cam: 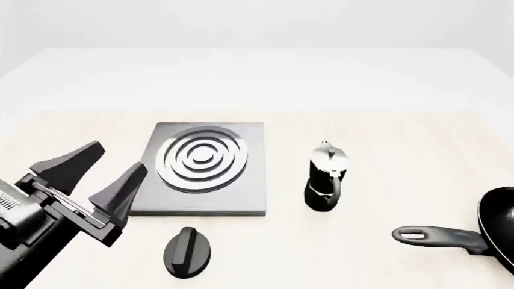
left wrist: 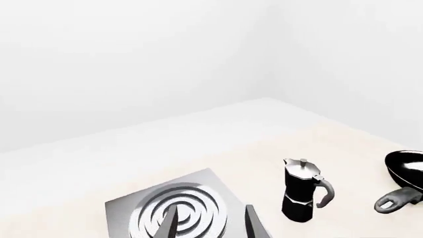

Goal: Put the frying pan on the stove.

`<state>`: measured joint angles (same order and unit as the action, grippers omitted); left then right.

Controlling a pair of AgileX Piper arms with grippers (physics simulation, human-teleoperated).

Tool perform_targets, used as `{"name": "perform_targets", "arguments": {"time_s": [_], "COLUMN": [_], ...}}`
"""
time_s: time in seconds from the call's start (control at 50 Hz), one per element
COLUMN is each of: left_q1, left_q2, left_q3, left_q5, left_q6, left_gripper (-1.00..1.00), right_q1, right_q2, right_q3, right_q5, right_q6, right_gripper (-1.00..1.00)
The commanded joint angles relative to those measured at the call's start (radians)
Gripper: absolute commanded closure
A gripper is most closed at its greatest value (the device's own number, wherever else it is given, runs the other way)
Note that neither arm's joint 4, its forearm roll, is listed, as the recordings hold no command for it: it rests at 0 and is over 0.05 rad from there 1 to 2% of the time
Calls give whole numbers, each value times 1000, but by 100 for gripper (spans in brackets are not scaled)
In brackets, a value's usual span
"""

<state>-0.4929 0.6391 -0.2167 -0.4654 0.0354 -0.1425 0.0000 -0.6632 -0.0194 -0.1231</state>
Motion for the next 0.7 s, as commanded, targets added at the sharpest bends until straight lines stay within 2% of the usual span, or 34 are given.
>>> {"name": "perform_targets", "arguments": {"time_s": [0.02,0.2,0.42,0.44,0.7], "left_q1": [-93,-166,-247,-475,-513], "left_q2": [215,379,522,798,825], "left_q3": [-47,-113,-227,-516,-554], "left_q5": [-152,-234,-249,-167,-143], "left_q6": [12,36,61,160,168], "left_gripper": [-100,-100,-100,-100,-100], "right_q1": [8,13,17,34,32], "right_q2": [0,0,0,0,0], "right_q3": [-48,-67,-27,-35,-33], "right_q5": [14,17,-16,-23,-27], "right_q6": [1,1,8,13,19], "right_gripper": [-100,-100,-100,-100,-100]}}
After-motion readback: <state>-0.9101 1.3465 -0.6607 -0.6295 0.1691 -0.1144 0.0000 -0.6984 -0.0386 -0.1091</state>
